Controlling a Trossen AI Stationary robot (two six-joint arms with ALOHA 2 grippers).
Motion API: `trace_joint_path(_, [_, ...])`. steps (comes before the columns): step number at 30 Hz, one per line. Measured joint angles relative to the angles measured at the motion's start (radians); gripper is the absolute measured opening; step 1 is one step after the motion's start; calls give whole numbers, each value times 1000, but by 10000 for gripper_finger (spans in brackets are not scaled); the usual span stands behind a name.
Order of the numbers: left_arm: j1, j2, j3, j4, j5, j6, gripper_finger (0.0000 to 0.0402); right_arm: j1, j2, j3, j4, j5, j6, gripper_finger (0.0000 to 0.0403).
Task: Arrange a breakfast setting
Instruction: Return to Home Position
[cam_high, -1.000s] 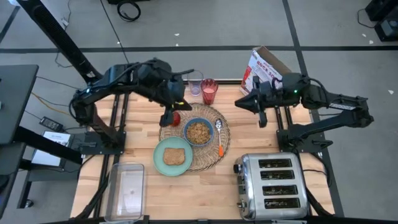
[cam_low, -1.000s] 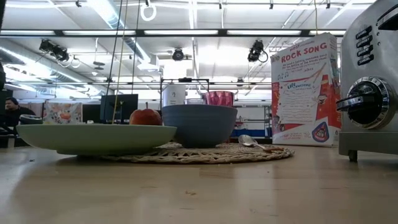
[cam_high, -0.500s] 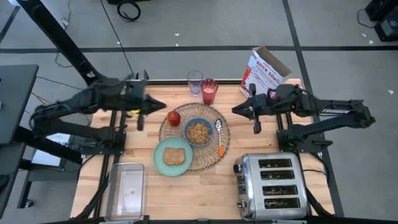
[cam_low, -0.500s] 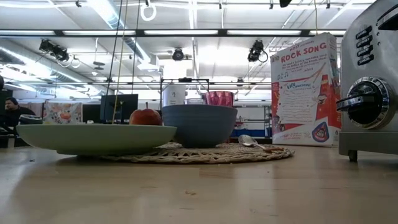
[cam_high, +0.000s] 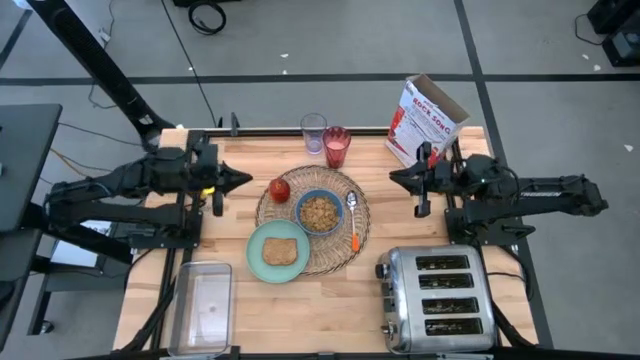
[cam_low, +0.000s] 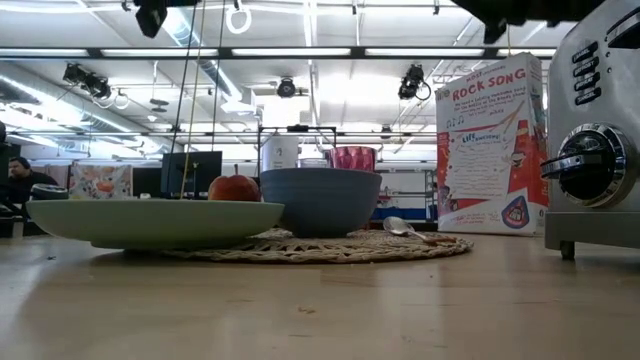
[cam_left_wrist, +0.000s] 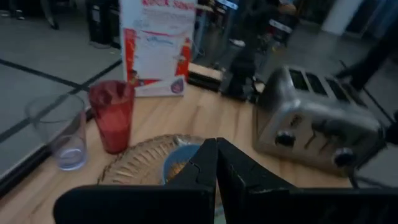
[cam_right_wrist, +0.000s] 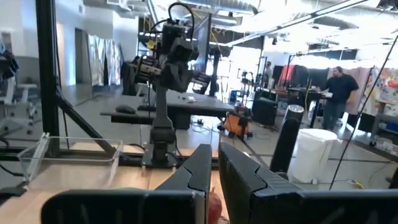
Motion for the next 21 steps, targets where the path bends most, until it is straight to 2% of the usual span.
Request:
trace_joint_path(7, [3, 15, -87, 2, 0, 8, 11, 0, -78, -135, 33, 52, 134, 41])
trace_joint_path(14, [-20, -13, -221, 264, 1, 142, 11, 10, -137, -252, 132, 50, 144, 41])
trace_joint_path(17, [-28, -47, -277, 325, 2, 166, 11, 10, -156, -288, 155, 52, 192, 41])
trace_joint_path(21, [-32, -117, -347, 327, 3, 182, 11, 29, -162, -320, 146, 85, 225, 41])
